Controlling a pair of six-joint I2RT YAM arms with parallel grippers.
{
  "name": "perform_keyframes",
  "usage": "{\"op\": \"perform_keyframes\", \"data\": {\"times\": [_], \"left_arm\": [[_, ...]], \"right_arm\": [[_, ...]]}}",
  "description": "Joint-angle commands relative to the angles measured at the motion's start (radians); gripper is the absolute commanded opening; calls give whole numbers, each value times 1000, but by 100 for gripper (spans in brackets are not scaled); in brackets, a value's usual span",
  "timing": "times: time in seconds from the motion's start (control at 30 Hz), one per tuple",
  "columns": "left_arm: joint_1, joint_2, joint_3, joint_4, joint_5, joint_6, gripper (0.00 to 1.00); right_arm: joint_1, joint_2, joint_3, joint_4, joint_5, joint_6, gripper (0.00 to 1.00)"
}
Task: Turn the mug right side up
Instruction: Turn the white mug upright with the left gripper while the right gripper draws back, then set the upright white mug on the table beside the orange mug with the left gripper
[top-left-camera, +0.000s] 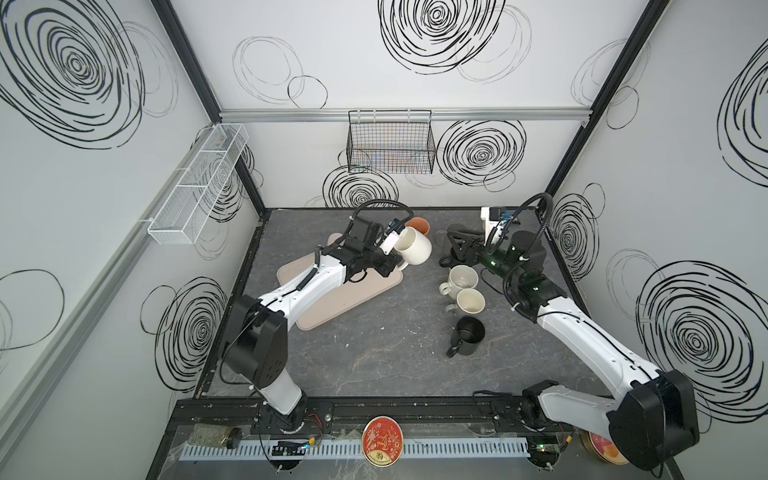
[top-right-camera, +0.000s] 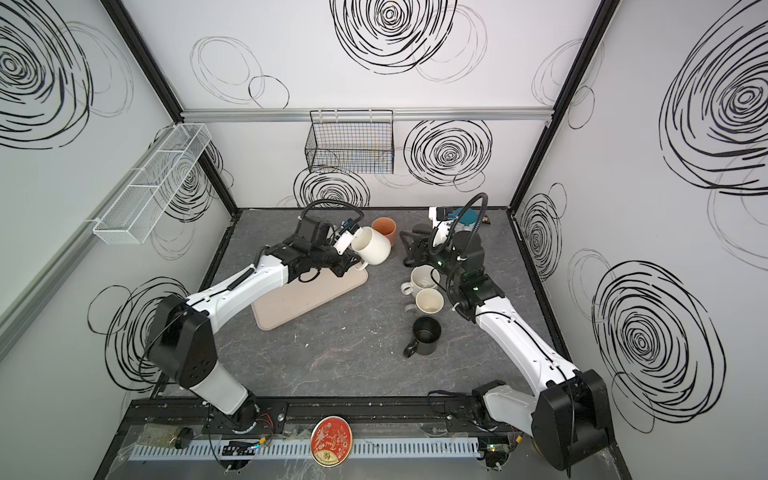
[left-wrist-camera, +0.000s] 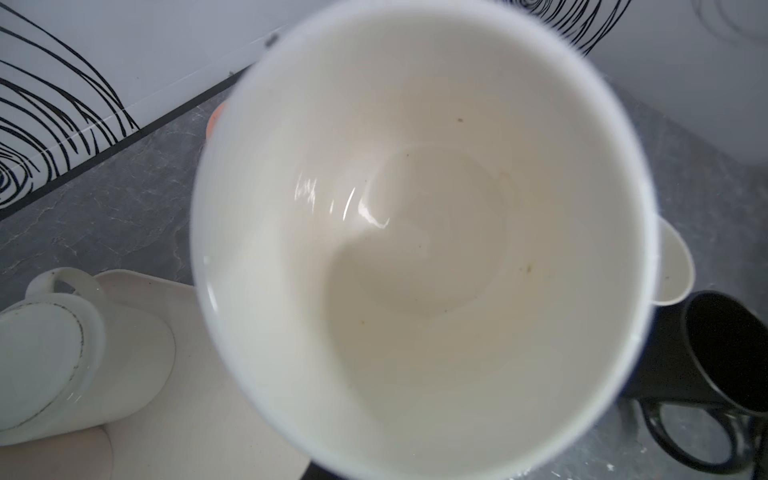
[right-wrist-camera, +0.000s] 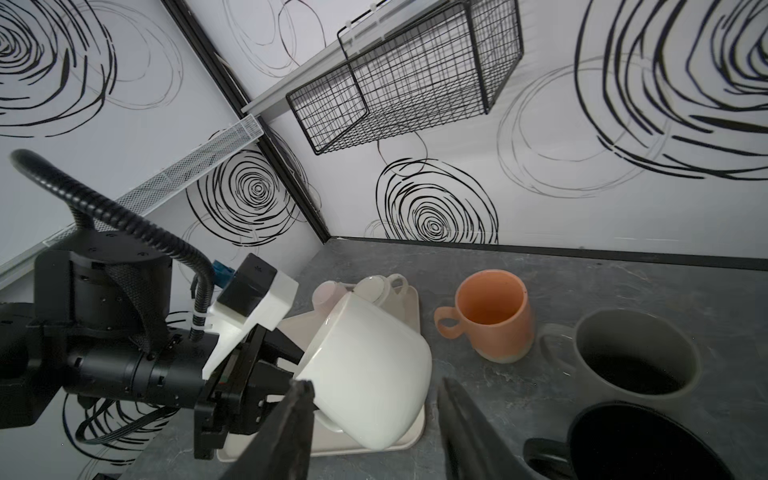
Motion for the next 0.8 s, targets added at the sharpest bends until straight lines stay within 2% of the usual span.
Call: {"op": "perform_keyframes", "data": {"times": [0.0,0.3,0.77], "left_arm": [[-50,69,160,-23,-116,130,0],[-77,294,402,-145,-250,193,0],[-83,480,550,-220,-363,257,0]], "right_arm": [[-29,-28,-25,4,-13,20,51],[-85,-15,-50,23,-58,28,51],[-117,64,-45,57,-105,36,51]]}}
